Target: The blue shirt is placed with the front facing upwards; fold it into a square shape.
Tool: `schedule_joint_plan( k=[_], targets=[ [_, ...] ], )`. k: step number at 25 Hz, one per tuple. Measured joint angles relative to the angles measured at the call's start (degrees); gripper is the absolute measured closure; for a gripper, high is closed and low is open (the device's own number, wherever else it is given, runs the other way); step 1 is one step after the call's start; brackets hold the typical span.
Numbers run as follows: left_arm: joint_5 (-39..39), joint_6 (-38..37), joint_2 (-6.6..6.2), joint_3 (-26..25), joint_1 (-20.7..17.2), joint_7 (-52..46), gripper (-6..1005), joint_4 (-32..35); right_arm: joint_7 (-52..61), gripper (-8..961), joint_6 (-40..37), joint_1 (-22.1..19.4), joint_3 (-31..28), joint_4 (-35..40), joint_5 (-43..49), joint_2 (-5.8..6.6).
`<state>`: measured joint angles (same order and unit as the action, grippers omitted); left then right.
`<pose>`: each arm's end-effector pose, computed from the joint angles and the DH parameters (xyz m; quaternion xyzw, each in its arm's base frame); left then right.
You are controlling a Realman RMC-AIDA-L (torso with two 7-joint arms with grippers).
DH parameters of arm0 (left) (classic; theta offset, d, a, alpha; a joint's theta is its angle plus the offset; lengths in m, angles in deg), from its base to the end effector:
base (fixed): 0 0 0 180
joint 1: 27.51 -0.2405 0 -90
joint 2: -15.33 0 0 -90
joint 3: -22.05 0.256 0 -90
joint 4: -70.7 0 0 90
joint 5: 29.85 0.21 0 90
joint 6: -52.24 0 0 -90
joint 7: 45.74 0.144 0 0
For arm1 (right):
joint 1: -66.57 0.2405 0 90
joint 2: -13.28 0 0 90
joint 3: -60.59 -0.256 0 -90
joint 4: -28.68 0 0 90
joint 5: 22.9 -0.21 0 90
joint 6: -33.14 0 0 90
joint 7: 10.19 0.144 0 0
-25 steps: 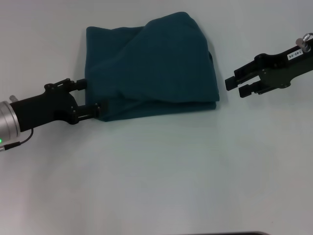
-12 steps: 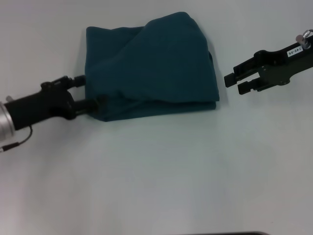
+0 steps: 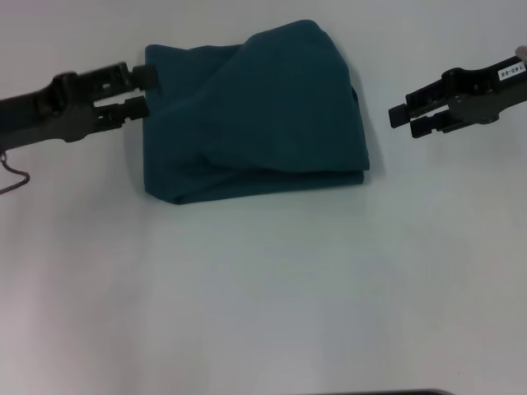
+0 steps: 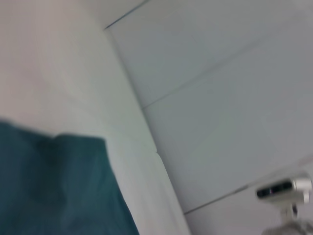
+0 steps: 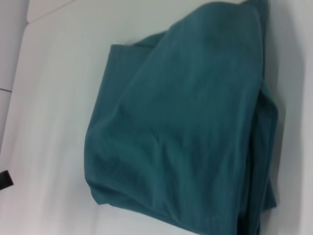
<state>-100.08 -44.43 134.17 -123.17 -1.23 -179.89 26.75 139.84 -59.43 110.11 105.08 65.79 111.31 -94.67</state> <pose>-0.2648 0.3172 0.0379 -0.7278 -0.5966 -0.3382 0.0051 0.2496 0.3800 0.0532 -0.7600 0.6465 0.0467 0.0468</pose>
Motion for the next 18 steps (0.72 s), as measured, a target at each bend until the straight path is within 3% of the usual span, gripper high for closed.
schedule_joint_plan(
  k=[4, 18],
  targets=[
    [0.1, 2.0, -0.33, -0.1, 1.4, -6.3, 158, 2.3, -2.8, 328, 1.7, 0.0, -1.5, 0.0, -0.1, -0.05],
    [4.3, 7.3, -0.64, 0.2, 0.9, -8.6, 157, 4.4, -2.9, 320, 1.8, 1.1, -2.5, 0.1, -0.1, -0.06]
  ],
)
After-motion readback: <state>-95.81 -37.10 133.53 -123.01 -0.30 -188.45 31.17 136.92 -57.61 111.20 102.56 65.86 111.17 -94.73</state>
